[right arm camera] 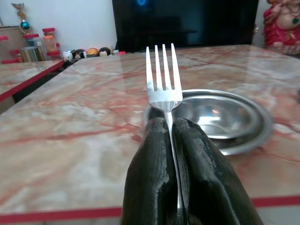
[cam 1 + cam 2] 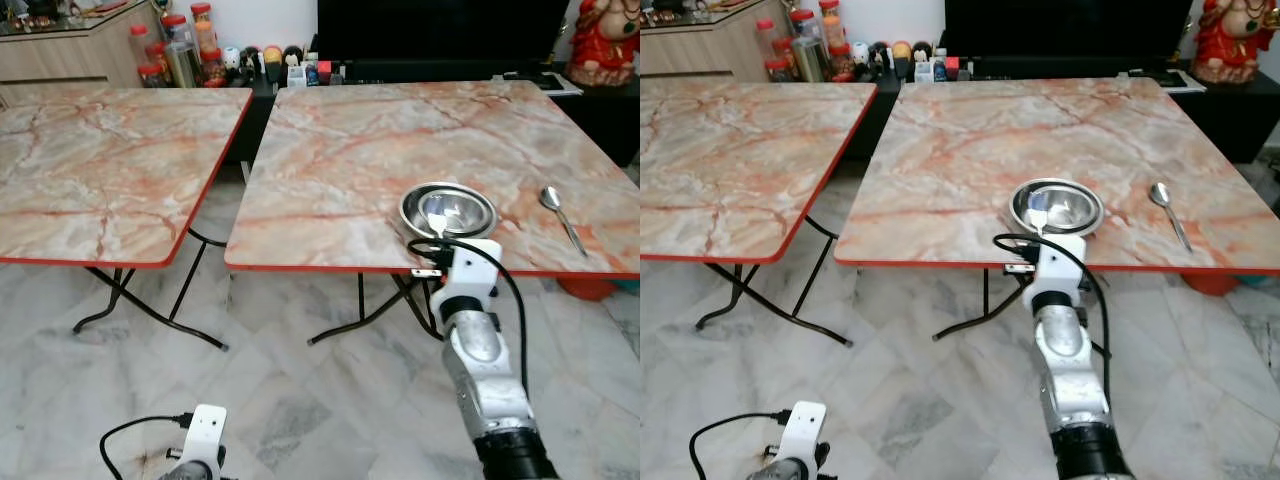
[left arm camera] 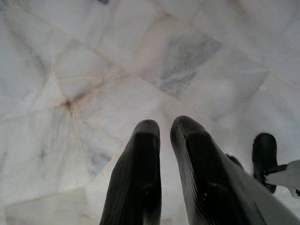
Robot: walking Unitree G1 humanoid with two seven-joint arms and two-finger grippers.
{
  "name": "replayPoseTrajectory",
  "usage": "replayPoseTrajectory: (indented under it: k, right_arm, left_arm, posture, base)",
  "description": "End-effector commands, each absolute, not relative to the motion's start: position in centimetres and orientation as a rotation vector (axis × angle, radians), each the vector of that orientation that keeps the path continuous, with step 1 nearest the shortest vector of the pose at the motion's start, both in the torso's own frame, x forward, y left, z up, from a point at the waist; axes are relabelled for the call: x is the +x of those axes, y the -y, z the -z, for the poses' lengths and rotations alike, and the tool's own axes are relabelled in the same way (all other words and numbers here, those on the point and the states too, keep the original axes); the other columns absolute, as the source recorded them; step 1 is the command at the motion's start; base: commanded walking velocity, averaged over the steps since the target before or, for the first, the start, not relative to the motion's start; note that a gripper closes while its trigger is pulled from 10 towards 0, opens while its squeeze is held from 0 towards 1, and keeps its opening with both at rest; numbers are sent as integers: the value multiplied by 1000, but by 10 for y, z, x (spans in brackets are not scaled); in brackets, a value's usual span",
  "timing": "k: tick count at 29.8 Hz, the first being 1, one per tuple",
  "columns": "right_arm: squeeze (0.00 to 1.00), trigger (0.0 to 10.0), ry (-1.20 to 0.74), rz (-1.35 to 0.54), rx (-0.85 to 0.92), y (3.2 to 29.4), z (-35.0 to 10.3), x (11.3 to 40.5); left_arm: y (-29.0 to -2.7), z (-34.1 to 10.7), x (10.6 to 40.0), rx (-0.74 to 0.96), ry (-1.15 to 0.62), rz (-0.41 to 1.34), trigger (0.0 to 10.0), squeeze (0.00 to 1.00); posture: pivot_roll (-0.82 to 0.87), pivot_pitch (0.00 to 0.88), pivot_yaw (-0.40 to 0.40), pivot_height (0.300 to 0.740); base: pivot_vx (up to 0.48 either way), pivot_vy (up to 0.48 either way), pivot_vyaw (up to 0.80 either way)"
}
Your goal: Setting the table
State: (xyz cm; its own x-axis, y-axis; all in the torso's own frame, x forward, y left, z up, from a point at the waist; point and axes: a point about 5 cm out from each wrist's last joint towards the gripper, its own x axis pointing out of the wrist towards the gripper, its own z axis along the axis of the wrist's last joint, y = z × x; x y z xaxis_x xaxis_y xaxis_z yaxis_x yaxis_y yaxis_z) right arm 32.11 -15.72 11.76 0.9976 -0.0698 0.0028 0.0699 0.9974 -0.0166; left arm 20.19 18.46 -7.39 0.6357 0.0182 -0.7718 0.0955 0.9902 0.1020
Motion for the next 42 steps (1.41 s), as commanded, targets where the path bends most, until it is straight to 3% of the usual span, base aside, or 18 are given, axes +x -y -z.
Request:
replayPoseTrajectory:
  k: [1, 42]
  right_arm:
    - [0, 10000, 25, 55, -9, 151, -123, 323]
    - [0, 10000, 29, 50, -11, 149, -123, 322]
  left_arm:
    - [-189, 73, 203, 148, -880, 36, 10000, 0]
    - [-187, 73, 203, 147, -878, 41, 10000, 0]
  posture:
    - [-53, 0, 30, 736]
    - [-54, 0, 30, 736]
  base:
    - [292, 0, 0]
    - [298, 0, 0]
